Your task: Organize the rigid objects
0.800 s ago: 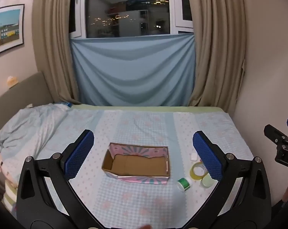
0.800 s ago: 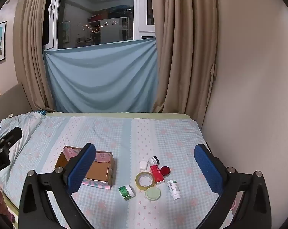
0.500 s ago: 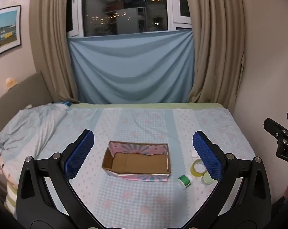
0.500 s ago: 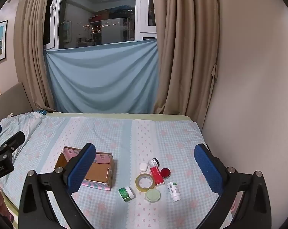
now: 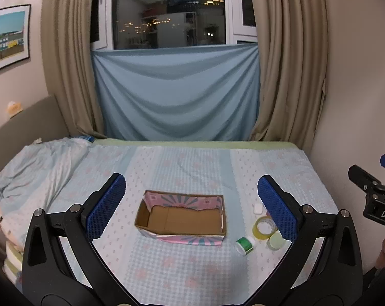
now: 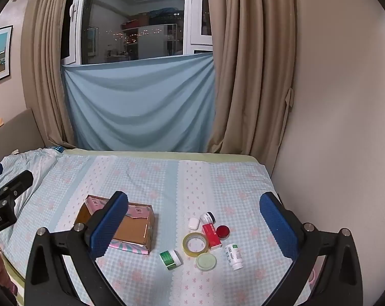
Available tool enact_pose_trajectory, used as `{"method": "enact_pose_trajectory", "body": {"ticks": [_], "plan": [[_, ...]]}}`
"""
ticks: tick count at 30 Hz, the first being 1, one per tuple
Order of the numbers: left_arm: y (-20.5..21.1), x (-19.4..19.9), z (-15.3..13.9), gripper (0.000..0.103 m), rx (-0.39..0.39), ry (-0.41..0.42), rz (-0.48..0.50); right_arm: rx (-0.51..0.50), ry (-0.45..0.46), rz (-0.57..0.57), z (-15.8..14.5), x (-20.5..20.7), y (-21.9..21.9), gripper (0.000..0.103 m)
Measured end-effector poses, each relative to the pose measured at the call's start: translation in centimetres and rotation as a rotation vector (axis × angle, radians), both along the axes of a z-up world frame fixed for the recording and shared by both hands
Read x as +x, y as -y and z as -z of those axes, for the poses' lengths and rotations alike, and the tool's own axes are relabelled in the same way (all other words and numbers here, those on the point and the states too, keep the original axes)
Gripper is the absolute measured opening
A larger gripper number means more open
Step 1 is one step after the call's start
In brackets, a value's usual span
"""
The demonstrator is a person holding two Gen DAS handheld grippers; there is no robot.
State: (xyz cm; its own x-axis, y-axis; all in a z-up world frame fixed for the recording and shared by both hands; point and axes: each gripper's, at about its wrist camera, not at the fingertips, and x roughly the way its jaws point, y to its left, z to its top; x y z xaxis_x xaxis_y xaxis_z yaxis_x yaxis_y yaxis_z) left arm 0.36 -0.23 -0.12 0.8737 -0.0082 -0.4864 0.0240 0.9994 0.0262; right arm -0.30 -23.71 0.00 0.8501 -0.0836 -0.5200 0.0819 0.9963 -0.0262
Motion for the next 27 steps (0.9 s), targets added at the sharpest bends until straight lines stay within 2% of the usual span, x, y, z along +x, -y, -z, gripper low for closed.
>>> {"method": "enact_pose_trajectory", "body": {"ticks": [27], "plan": [[-0.30, -0.05, -0.06, 0.103, -0.015, -0.001, 0.012, -0.010, 0.010, 0.014, 0.26, -0.14, 0.20, 0.103]]}}
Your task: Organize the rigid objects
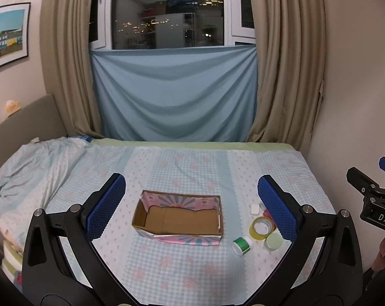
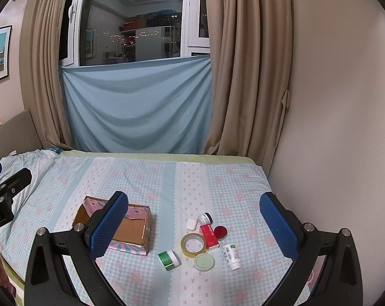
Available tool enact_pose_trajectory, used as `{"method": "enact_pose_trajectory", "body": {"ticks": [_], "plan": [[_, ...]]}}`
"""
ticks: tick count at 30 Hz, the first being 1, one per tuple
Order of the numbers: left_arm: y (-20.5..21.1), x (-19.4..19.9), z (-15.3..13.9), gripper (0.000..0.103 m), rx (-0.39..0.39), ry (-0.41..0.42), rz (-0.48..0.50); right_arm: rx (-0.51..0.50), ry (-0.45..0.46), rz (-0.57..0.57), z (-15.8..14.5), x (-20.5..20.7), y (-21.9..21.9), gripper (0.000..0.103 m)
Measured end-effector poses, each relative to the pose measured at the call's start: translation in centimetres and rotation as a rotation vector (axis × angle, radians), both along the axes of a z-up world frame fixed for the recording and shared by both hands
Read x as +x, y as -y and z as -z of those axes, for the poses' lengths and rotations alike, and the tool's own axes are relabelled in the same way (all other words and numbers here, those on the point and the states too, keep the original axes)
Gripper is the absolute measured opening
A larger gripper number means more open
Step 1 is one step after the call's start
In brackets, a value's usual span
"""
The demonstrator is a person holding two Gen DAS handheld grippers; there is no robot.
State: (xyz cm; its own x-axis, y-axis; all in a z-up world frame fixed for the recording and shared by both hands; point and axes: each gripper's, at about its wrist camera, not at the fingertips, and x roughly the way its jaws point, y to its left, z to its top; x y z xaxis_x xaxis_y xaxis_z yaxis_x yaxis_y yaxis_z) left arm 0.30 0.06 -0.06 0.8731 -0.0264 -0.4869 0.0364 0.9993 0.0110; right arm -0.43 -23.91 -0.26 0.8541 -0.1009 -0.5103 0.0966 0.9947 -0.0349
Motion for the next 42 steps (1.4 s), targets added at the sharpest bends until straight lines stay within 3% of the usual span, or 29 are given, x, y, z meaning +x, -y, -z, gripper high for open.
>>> {"method": "enact_pose_trajectory", "body": {"ticks": [42], "plan": [[0.05, -0.50, -0.08, 0.103, -0.013, -0.007, 0.014, -0.003, 0.018, 0.012, -0.12, -0.59, 0.05, 0.103]]}}
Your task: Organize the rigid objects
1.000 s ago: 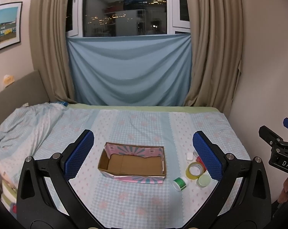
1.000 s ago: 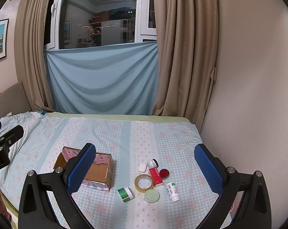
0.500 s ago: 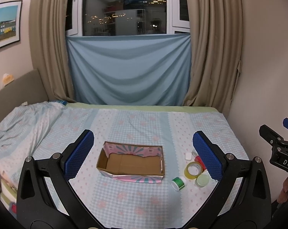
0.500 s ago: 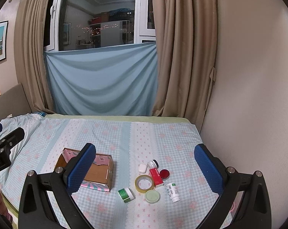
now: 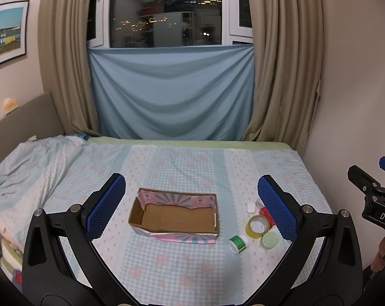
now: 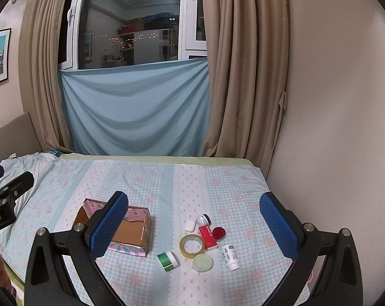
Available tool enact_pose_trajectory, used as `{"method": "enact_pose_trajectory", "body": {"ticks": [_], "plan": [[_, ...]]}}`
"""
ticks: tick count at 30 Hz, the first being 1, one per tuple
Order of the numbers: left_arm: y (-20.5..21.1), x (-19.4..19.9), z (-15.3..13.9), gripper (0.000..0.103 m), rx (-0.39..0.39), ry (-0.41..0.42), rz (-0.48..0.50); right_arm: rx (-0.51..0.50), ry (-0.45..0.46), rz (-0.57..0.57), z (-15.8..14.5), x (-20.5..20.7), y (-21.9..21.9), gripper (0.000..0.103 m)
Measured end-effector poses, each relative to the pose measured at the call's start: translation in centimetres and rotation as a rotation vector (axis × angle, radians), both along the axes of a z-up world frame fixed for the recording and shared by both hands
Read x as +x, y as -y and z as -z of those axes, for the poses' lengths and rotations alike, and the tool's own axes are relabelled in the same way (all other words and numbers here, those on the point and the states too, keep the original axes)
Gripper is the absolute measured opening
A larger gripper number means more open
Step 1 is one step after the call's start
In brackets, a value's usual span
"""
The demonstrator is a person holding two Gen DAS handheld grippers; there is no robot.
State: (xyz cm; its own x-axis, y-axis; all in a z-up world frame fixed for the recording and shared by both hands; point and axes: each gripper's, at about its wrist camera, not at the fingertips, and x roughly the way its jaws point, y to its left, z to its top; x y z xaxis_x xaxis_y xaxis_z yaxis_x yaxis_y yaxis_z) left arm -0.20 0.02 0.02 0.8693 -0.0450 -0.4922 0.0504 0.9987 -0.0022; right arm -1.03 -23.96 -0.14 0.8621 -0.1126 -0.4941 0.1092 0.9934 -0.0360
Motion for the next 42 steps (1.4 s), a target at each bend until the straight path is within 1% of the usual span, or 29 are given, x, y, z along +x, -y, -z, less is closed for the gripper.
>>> {"method": "enact_pose_trajectory", "body": {"ticks": [8, 13, 15, 18, 20, 23, 25, 29, 30, 32, 33, 34, 35, 38, 39, 42], "plan": [[0.0, 0.0, 0.0, 0.103, -0.002, 0.001, -0.001, -0.003, 0.005, 0.002, 0.0, -0.2, 0.0, 0.103], [0.3, 0.3, 0.2, 0.103, -0.008, -0.008, 0.000, 0.013, 0.008, -0.006, 0.2, -0.1, 0.3, 0.103], [0.7, 0.8, 0.5, 0.103, -0.018, -0.030, 0.001, 0.025, -0.006, -0.001, 0.3, 0.2, 0.9, 0.103], [1.3, 2.3, 1.5, 0.103, -0.032, -0.085, -0.001, 0.040, -0.041, 0.016, 0.7, 0.8, 2.3, 0.103], [2.1, 3.4, 2.8, 0.103, -0.043, -0.127, -0.006, 0.039, -0.062, 0.029, 1.2, 1.5, 3.4, 0.103], [3.5, 5.6, 5.6, 0.103, -0.056, -0.214, -0.017, 0.036, -0.106, 0.044, 3.0, 3.2, 5.7, 0.103], [4.8, 7.1, 7.8, 0.103, -0.066, -0.277, -0.022, 0.037, -0.143, 0.050, 4.9, 4.6, 7.7, 0.103], [7.5, 10.4, 13.3, 0.103, -0.094, -0.417, -0.036, 0.024, -0.222, 0.052, 9.4, 7.4, 11.0, 0.103], [8.2, 11.1, 15.0, 0.103, -0.105, -0.454, -0.043, 0.018, -0.259, 0.051, 11.3, 8.5, 12.0, 0.103], [9.2, 12.5, 18.2, 0.103, -0.131, -0.524, -0.055, 0.013, -0.301, 0.048, 13.6, 9.6, 13.2, 0.103], [9.9, 13.1, 19.9, 0.103, -0.140, -0.559, -0.064, 0.012, -0.342, 0.043, 15.7, 10.6, 14.0, 0.103], [10.5, 13.6, 21.5, 0.103, -0.146, -0.589, -0.072, 0.012, -0.364, 0.038, 16.9, 11.2, 14.4, 0.103], [11.0, 14.2, 23.2, 0.103, -0.151, -0.624, -0.080, 0.015, -0.407, 0.034, 18.8, 12.1, 15.1, 0.103], [12.5, 16.0, 27.9, 0.103, -0.138, -0.714, -0.099, 0.029, -0.504, 0.028, 22.7, 13.9, 16.2, 0.103], [13.1, 16.7, 29.9, 0.103, -0.138, -0.751, -0.108, 0.045, -0.551, 0.021, 24.6, 14.8, 16.7, 0.103], [14.0, 18.2, 34.3, 0.103, -0.150, -0.834, -0.134, 0.070, -0.643, 0.009, 28.4, 16.4, 17.4, 0.103]]}}
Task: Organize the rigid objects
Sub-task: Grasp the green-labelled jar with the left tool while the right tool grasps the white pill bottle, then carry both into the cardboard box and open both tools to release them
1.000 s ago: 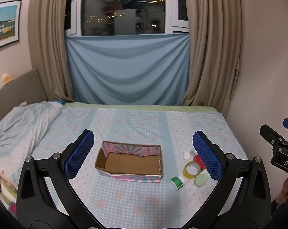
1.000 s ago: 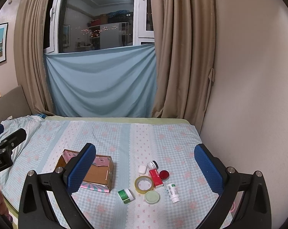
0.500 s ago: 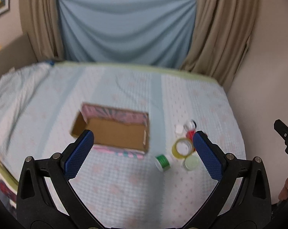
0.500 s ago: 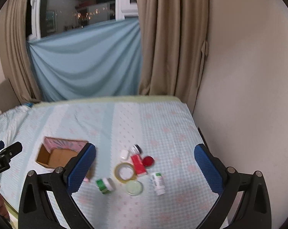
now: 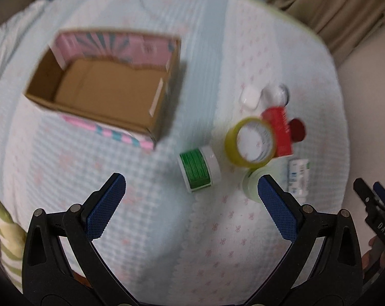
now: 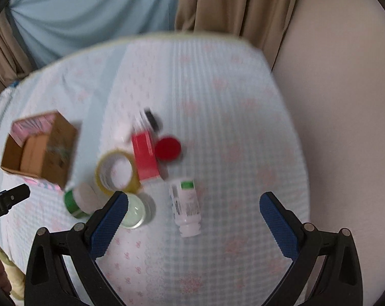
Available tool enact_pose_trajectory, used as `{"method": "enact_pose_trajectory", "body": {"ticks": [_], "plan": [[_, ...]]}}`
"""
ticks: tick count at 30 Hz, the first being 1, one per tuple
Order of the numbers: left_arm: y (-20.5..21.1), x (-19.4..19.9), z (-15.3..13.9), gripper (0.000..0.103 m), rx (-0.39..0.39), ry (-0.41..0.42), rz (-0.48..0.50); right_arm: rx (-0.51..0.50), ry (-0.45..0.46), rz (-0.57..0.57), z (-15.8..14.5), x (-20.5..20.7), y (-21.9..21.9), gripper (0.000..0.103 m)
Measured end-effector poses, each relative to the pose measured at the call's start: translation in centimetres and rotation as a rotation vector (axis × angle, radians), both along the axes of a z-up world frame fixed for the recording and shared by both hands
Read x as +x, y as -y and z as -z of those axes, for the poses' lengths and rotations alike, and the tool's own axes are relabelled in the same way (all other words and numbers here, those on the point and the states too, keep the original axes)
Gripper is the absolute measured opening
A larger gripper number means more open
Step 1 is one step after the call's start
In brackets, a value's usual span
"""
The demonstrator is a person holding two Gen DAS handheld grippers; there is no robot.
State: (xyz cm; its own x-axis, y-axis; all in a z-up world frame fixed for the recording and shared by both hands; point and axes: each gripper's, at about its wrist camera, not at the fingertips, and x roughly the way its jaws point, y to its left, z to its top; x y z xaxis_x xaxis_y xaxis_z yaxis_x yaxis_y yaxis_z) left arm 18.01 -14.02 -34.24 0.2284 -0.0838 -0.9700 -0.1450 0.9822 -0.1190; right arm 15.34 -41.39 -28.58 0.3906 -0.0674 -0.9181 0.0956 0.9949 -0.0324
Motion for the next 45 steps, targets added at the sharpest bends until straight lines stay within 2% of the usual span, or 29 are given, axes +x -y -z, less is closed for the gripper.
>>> {"method": "enact_pose_trajectory", "body": {"ticks": [2, 4, 6, 10, 13, 15, 17, 20, 22, 24, 26, 27, 31, 34, 40, 45], "plan": [[0.2, 0.4, 2.5, 0.102, -0.011, -0.051, -0.019, 0.013, -0.080, -0.009, 3.6, 1.4, 0.4, 0.103], [0.6, 0.7, 4.8, 0.101, -0.006, -0.090, -0.036, 0.022, -0.137, -0.015, 5.6, 2.3, 0.8, 0.102], [0.8, 1.3, 7.0, 0.100, 0.004, -0.131, -0.052, 0.033, -0.191, -0.021, 7.6, 3.3, 0.7, 0.097], [1.1, 2.1, 10.2, 0.100, 0.024, -0.184, -0.065, 0.002, -0.314, -0.042, 12.0, 4.6, 0.5, 0.097], [1.3, 2.6, 12.0, 0.100, 0.036, -0.216, -0.068, -0.010, -0.359, -0.068, 14.0, 5.0, 0.1, 0.097], [1.3, 2.9, 12.8, 0.096, 0.036, -0.230, -0.074, -0.025, -0.377, -0.094, 14.9, 5.1, -0.4, 0.087], [1.4, 3.2, 13.5, 0.086, 0.029, -0.243, -0.078, -0.028, -0.398, -0.111, 15.7, 5.2, -0.8, 0.080], [1.3, 3.4, 14.4, 0.082, 0.015, -0.264, -0.080, -0.013, -0.428, -0.113, 16.7, 5.1, -1.1, 0.069], [1.2, 3.5, 14.9, 0.079, -0.002, -0.265, -0.086, -0.019, -0.444, -0.114, 17.4, 5.1, -1.3, 0.065], [1.3, 3.8, 15.1, 0.072, -0.028, -0.262, -0.089, -0.040, -0.455, -0.122, 18.3, 5.1, -1.6, 0.057], [1.6, 3.9, 15.4, 0.057, -0.048, -0.256, -0.073, -0.048, -0.464, -0.130, 19.1, 5.0, -2.0, 0.050], [2.5, 4.5, 15.7, 0.057, -0.041, -0.254, -0.059, -0.068, -0.464, -0.130, 19.6, 4.9, -2.4, 0.046], [2.6, 4.9, 16.1, 0.054, -0.026, -0.234, -0.047, -0.071, -0.455, -0.121, 20.0, 4.7, -2.4, 0.046], [2.4, 4.8, 15.9, 0.054, -0.016, -0.221, -0.025, -0.066, -0.448, -0.112, 19.1, 4.7, -2.2, 0.046], [1.9, 3.5, 13.8, 0.054, -0.020, -0.176, -0.007, -0.027, -0.394, -0.064, 14.9, 3.6, -0.5, 0.046], [0.9, 2.3, 10.2, 0.054, -0.051, -0.112, 0.002, 0.029, -0.326, -0.021, 11.1, 1.6, 0.5, 0.046]]}}
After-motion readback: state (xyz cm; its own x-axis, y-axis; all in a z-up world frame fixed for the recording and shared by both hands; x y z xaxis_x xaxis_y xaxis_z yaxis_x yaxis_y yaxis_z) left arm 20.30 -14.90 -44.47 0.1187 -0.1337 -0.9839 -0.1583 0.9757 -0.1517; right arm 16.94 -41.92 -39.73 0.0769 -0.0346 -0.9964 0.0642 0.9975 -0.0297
